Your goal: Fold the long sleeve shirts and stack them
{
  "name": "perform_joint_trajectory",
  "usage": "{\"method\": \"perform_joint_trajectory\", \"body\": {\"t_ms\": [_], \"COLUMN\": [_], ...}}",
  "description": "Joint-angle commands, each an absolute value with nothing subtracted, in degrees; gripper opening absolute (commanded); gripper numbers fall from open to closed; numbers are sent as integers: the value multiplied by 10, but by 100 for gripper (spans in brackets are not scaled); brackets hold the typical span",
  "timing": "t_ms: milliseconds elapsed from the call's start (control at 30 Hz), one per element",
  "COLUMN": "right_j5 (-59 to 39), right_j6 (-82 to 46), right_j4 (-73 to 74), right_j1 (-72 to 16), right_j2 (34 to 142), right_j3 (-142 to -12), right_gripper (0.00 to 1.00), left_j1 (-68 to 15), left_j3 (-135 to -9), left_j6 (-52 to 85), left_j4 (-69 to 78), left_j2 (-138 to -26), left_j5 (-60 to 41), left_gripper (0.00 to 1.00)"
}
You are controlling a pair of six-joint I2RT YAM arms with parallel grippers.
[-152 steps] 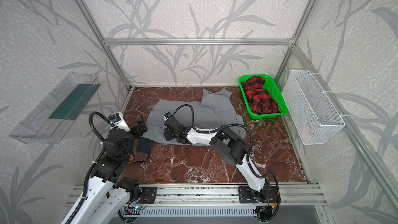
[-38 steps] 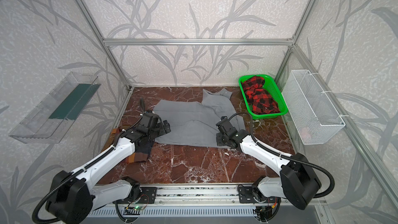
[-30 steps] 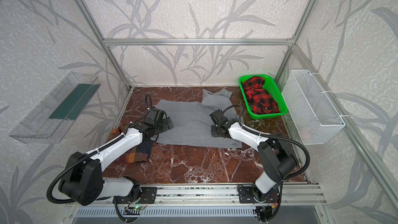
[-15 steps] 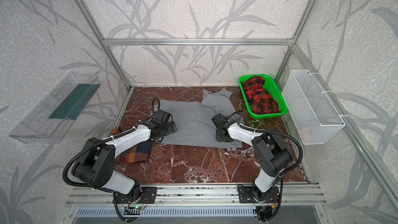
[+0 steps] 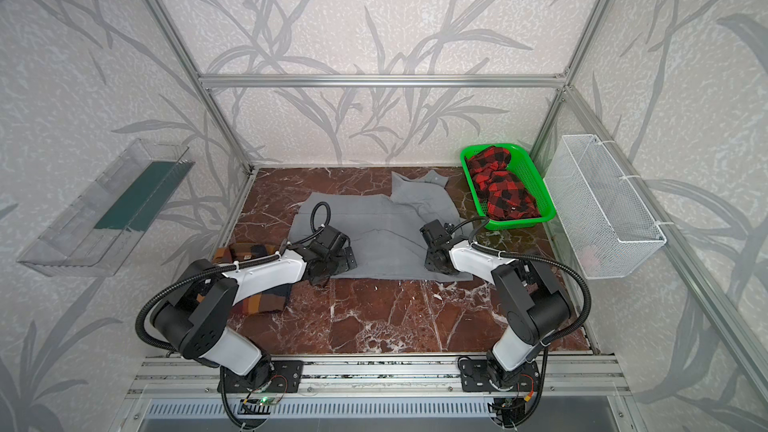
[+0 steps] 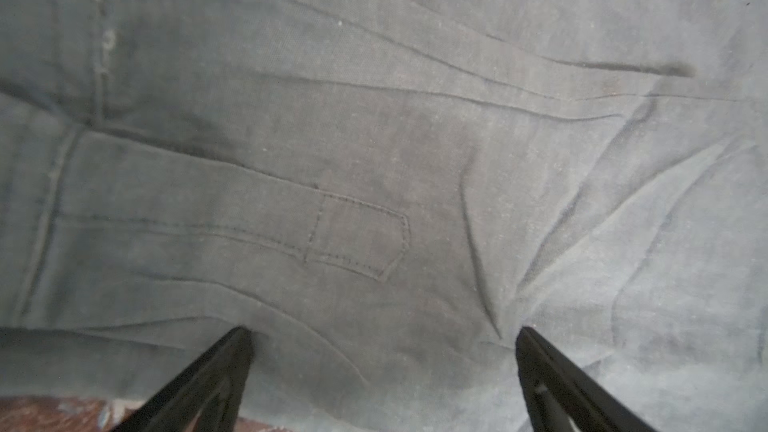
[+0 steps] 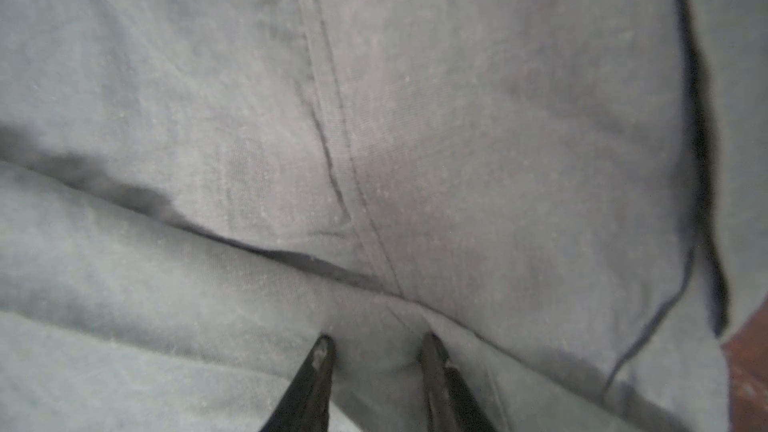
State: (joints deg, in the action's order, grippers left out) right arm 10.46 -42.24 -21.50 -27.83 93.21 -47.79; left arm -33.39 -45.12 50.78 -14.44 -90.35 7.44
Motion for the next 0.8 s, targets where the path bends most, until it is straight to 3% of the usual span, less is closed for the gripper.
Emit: {"method": "perform_joint_trajectory", "body": {"t_ms": [0,267,567,667,767], "right_j5": [96,139,156,155,142], "right_j6": [-448,-432,-417,-375,-303], "right_j4": [-299,-354,-411,-423,-403], "right_j1": [-274,-272,-271,-272,-271], "right_j2": [911,839,703,659,620], "right_j3": [-433,-397,-371,-391,-430], "right_gripper": [37,38,38,42,52], "left_j1": [-352,-415,-554,-560,-554], "left_j3": [-423,-361,-350,-350,-369], "left_j6": [556,608,692,701,670], "left_j4": [-136,-114,-149,-190,-239], "left_j2": [-899,-845,-816,-768,-707], "left_j5": [71,91,151,176,237], "left_gripper": [99,99,99,99,99]}}
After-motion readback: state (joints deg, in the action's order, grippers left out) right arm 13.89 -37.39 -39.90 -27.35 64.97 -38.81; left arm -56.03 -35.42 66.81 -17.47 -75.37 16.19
